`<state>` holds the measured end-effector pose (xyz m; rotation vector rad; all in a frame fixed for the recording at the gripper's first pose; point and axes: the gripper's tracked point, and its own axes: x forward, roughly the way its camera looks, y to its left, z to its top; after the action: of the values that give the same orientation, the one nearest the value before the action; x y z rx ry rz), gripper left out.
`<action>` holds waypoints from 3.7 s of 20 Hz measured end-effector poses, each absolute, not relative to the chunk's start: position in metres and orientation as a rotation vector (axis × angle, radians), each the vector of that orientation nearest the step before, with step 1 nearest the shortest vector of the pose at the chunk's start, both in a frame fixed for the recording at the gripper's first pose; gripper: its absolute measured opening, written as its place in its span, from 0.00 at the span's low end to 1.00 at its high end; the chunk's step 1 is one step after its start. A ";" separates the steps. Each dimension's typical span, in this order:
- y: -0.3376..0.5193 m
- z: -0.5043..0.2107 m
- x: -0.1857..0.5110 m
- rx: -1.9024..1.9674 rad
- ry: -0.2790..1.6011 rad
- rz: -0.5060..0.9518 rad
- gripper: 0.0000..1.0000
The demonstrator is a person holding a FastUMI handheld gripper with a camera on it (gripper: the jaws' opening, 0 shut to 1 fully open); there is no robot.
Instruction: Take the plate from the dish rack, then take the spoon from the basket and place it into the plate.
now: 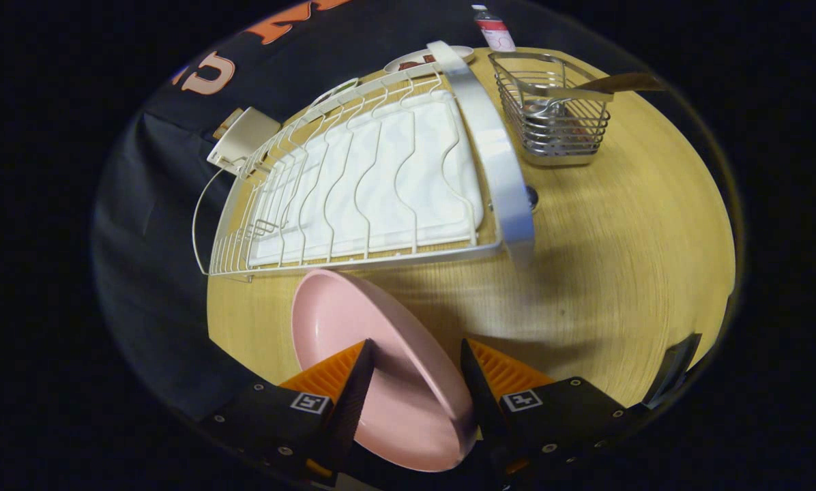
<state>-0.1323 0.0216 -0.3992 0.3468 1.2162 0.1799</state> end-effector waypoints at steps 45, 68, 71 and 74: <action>-0.099 -0.236 0.043 0.017 0.354 0.028 0.13; 0.018 -0.147 -0.037 0.050 0.275 0.357 0.13; 0.035 -0.156 -0.049 0.066 0.298 0.405 0.13; 0.055 -0.169 -0.062 0.079 0.332 0.457 0.13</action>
<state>-0.0624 0.0546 -0.1692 0.0788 0.3318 0.4566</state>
